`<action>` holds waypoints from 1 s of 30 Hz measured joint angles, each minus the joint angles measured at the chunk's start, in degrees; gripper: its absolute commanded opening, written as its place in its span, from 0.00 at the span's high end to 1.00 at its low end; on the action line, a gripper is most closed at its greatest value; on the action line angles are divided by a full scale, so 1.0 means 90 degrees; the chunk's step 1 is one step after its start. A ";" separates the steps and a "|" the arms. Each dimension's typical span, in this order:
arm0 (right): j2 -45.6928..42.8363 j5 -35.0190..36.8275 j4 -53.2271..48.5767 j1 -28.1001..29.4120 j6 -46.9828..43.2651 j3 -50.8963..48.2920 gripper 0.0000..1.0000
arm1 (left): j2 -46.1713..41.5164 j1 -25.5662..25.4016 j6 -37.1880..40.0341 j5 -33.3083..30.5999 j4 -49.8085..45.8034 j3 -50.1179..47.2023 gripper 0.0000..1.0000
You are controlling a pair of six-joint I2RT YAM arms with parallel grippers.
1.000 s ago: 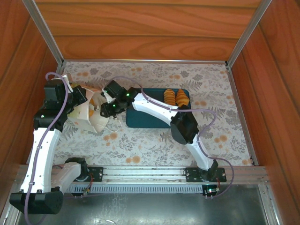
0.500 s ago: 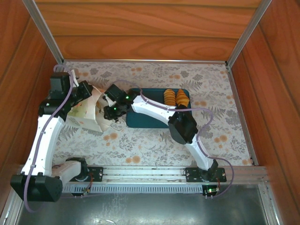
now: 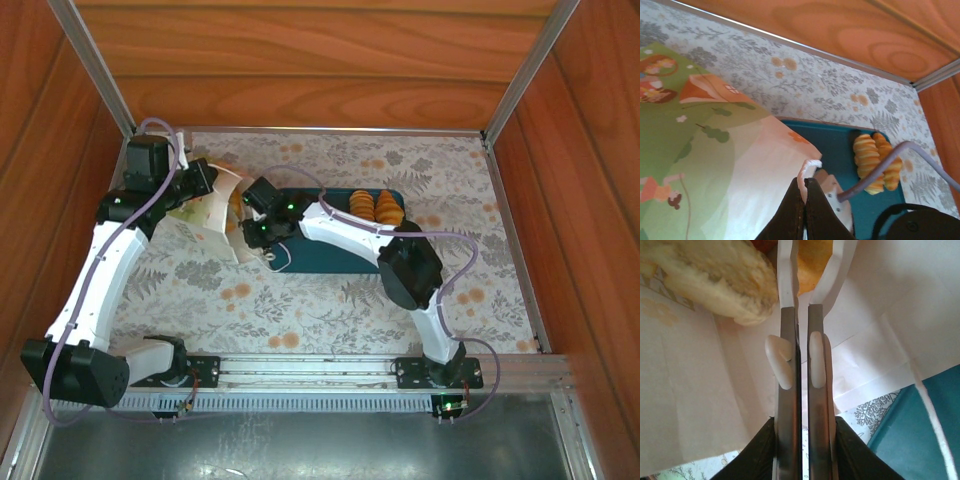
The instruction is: Take the fake bread out of the paper bag
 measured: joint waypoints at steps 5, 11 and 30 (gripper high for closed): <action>-0.0423 -0.0148 0.0044 -0.0024 0.0005 -0.0333 0.75 | -0.0350 0.0000 -0.0024 -0.0493 -0.0012 -0.0369 1.00; -0.0899 -0.0551 -0.0012 -0.0189 -0.0056 -0.0641 0.75 | -0.0386 0.0000 -0.0068 -0.0627 -0.0007 -0.0401 1.00; -0.0855 -0.1246 -0.1800 -0.0396 -0.1445 -0.0432 0.60 | -0.0097 -0.0131 -0.0418 -0.0398 0.0129 -0.0401 1.00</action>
